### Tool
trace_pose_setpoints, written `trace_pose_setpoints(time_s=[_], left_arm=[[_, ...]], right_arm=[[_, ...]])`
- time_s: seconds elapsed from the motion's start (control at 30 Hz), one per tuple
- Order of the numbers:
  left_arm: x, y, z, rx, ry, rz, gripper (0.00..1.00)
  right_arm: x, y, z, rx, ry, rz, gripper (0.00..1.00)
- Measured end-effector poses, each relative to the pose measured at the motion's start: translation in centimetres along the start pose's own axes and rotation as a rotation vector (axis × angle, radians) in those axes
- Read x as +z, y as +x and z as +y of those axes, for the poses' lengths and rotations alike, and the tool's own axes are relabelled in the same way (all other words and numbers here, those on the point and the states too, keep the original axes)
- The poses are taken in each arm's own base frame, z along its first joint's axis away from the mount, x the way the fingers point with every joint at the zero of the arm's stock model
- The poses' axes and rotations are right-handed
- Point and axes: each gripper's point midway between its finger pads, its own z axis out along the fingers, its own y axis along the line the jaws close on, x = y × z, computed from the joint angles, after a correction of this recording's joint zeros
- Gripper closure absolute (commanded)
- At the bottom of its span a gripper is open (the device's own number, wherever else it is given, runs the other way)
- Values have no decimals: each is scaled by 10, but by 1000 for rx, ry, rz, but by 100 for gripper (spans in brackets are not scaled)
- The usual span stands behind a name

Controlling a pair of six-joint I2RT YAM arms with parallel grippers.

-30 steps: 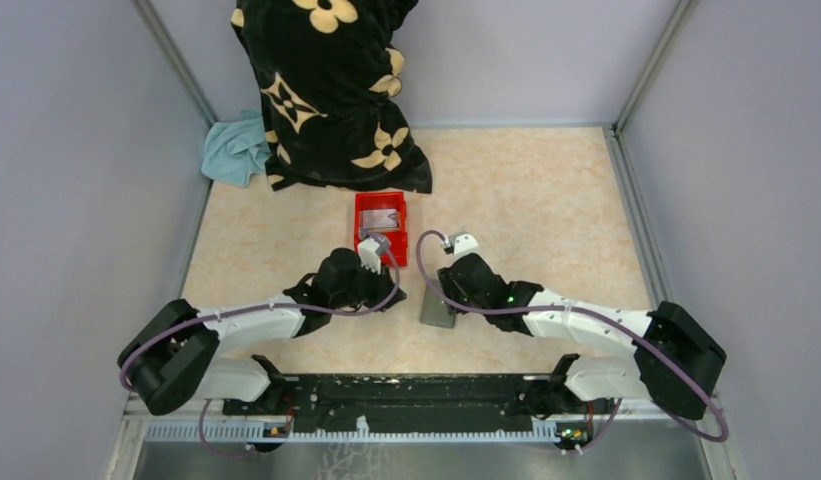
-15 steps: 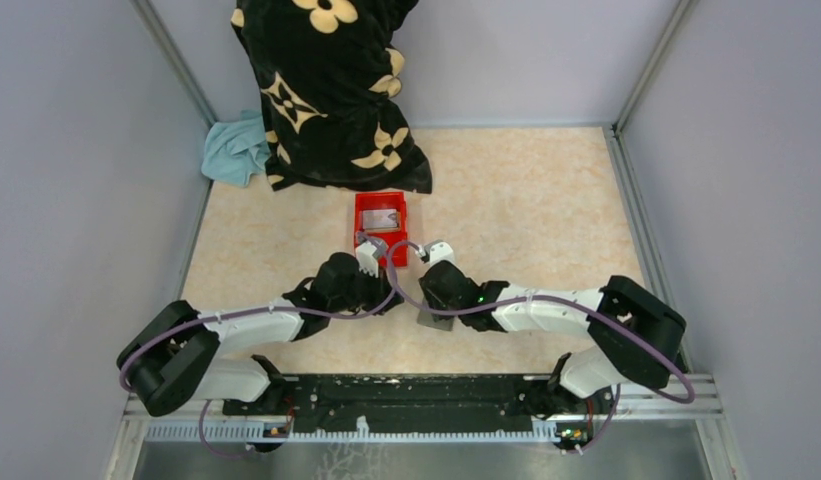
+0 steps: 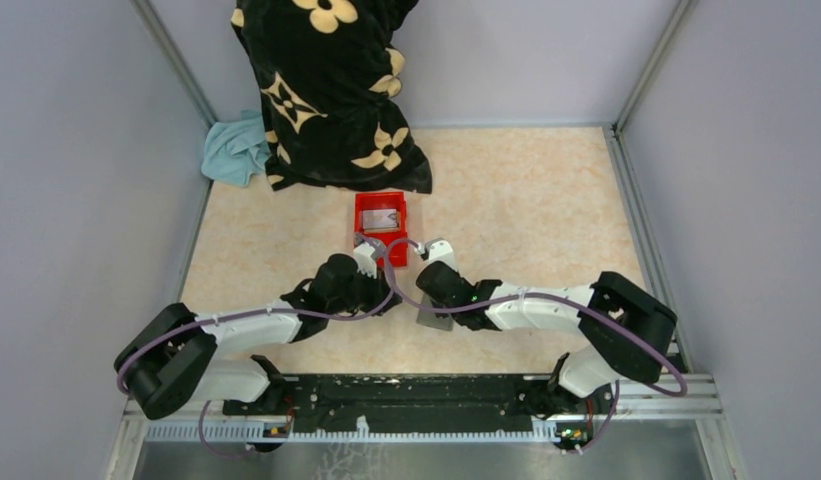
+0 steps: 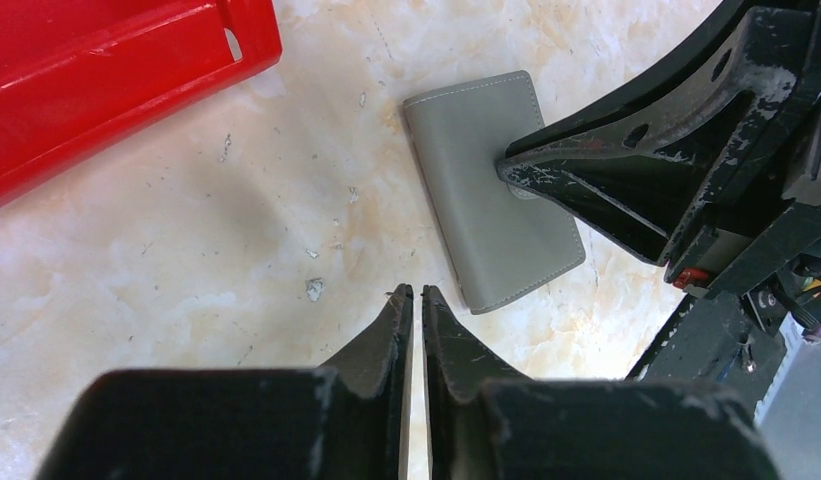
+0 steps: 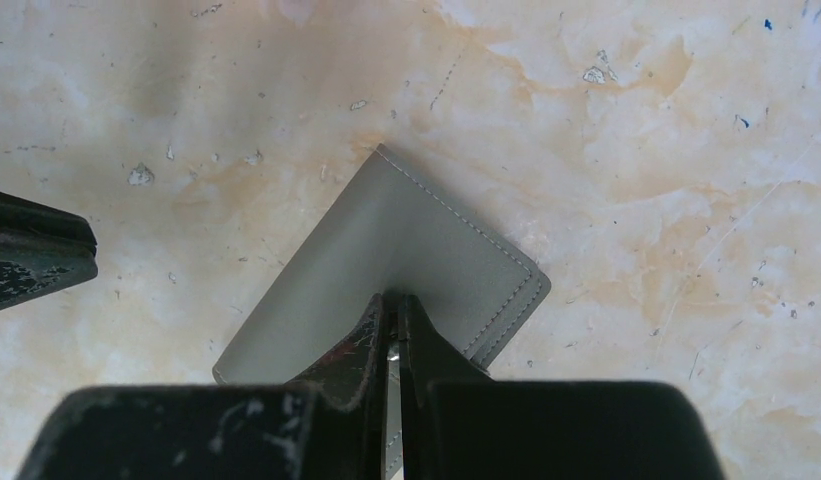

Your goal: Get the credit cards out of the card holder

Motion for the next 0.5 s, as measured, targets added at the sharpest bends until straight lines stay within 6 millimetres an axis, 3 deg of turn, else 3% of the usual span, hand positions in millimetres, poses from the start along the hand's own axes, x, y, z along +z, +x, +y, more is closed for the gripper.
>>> trace_pose_setpoints(time_s=[0.5], left_arm=[[0,-1,-2,5,12,-1,85]], right_arm=[[-17,-2,19,60,-148,11,100]])
